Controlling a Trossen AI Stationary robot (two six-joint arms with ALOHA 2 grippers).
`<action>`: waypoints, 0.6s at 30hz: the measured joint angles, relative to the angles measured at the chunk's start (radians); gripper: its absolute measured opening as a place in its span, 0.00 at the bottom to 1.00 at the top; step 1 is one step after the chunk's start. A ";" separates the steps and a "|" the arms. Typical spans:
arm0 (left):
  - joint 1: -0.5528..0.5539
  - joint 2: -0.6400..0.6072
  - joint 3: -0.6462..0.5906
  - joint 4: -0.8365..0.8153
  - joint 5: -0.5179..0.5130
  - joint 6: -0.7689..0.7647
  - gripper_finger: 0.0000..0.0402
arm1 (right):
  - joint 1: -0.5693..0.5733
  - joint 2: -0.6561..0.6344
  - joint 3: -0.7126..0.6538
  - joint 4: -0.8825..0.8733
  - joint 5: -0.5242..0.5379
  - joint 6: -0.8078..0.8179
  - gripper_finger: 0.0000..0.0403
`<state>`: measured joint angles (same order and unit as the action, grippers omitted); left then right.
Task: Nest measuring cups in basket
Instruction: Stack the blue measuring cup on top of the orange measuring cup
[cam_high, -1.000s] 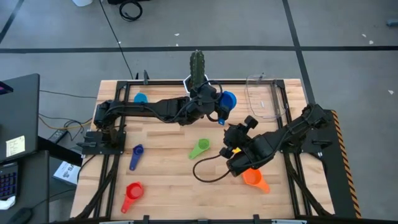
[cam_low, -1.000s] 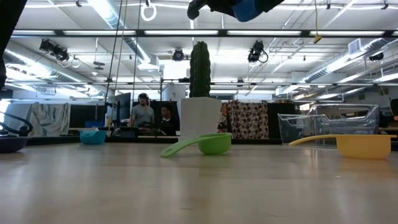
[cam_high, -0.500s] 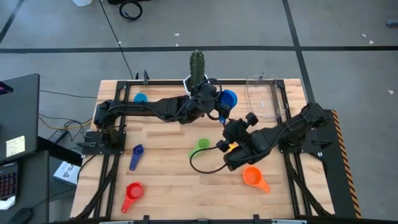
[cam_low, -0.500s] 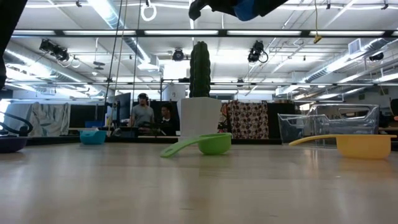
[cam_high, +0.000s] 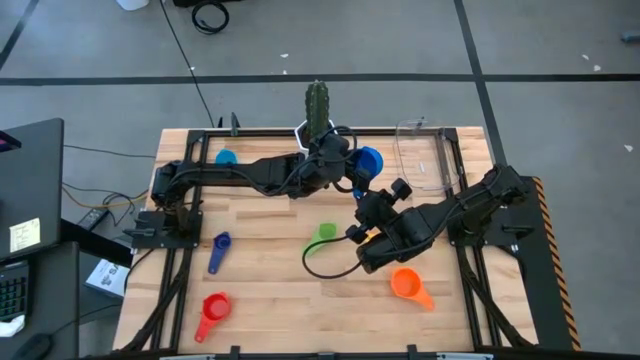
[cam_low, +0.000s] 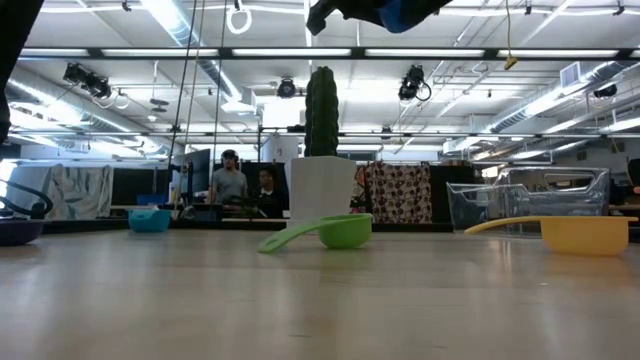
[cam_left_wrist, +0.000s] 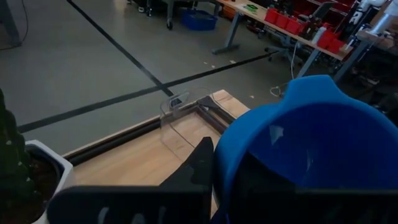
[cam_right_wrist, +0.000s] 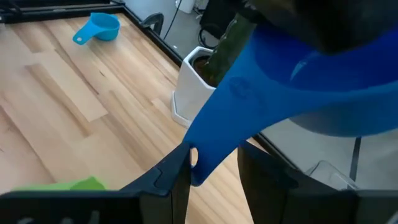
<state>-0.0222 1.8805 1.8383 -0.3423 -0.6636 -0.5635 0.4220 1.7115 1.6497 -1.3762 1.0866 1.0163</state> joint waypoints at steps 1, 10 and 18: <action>0.000 0.000 0.000 0.000 0.003 -0.001 0.05 | -0.002 0.000 0.000 0.001 -0.001 -0.010 0.33; 0.001 0.000 0.000 0.019 0.038 0.011 0.05 | -0.024 0.000 0.000 0.023 -0.018 -0.114 0.27; -0.001 -0.001 0.000 0.019 0.051 0.021 0.05 | -0.025 -0.001 0.000 0.016 -0.045 -0.134 0.03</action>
<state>-0.0235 1.8797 1.8381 -0.3229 -0.6126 -0.5423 0.3965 1.7104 1.6493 -1.3602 1.0412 0.8826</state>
